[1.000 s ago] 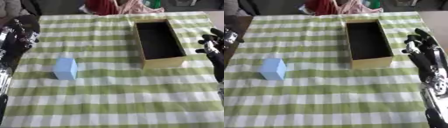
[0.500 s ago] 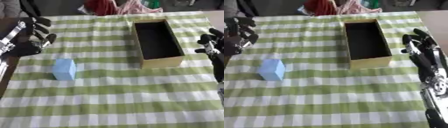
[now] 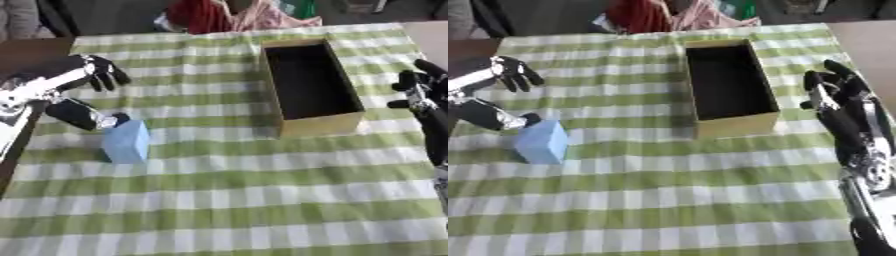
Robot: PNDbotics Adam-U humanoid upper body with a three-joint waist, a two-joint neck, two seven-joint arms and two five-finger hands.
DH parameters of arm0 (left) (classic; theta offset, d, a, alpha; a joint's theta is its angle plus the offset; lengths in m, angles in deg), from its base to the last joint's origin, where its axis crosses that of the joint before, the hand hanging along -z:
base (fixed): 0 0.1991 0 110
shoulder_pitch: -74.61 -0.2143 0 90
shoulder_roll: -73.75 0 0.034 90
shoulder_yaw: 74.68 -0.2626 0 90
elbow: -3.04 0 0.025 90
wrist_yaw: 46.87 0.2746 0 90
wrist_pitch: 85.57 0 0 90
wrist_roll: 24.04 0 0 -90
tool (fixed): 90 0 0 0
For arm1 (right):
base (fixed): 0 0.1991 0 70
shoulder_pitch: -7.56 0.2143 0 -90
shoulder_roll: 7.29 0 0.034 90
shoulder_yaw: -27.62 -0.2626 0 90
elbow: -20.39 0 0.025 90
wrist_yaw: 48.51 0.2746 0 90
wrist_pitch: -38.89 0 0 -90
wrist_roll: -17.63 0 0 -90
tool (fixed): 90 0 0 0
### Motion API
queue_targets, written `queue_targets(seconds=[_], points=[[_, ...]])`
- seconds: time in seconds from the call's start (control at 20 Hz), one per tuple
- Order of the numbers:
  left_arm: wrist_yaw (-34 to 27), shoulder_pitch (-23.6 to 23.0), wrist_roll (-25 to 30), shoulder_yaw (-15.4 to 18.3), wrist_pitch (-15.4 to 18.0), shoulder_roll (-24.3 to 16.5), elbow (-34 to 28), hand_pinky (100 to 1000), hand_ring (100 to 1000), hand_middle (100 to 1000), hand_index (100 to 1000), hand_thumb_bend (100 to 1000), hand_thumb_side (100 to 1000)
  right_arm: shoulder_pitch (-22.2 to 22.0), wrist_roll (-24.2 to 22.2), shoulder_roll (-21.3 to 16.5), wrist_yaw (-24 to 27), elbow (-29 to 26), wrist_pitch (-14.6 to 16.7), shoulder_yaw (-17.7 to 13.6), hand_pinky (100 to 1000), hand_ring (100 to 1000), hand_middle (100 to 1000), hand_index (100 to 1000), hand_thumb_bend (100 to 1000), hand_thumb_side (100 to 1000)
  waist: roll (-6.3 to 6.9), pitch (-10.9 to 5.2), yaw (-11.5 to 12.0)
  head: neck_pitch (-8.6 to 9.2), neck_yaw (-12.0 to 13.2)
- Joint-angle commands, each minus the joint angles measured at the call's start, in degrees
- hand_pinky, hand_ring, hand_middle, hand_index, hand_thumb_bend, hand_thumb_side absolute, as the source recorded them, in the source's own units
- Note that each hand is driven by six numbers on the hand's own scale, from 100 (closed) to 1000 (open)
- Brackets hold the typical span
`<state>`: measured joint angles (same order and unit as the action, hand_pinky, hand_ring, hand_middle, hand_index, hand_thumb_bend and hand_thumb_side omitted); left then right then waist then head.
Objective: Pick up objects on the table and place them in the box.
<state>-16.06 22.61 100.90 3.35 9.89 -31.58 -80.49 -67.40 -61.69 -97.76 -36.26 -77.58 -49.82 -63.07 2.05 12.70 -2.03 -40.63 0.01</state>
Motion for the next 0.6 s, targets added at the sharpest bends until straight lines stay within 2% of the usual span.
queue_targets(seconds=[0.05,0.6], points=[[2.58,1.66,1.39,-0.58,0.83,-1.29,1.28,683,703,708,812,459,297,0.28,-0.15,-1.00,-0.36,-0.49,-0.07,-0.20,573,736,702,875,329,426,0.00,-1.13,-0.03,0.35,0.15],[6.18,3.43,2.69,-3.55,2.95,1.94,7.77,680,695,699,803,475,314,0.33,-0.48,-0.85,-0.34,-0.35,-0.20,-0.04,574,737,701,876,314,427,-0.21,-1.29,-0.08,0.31,0.37]])
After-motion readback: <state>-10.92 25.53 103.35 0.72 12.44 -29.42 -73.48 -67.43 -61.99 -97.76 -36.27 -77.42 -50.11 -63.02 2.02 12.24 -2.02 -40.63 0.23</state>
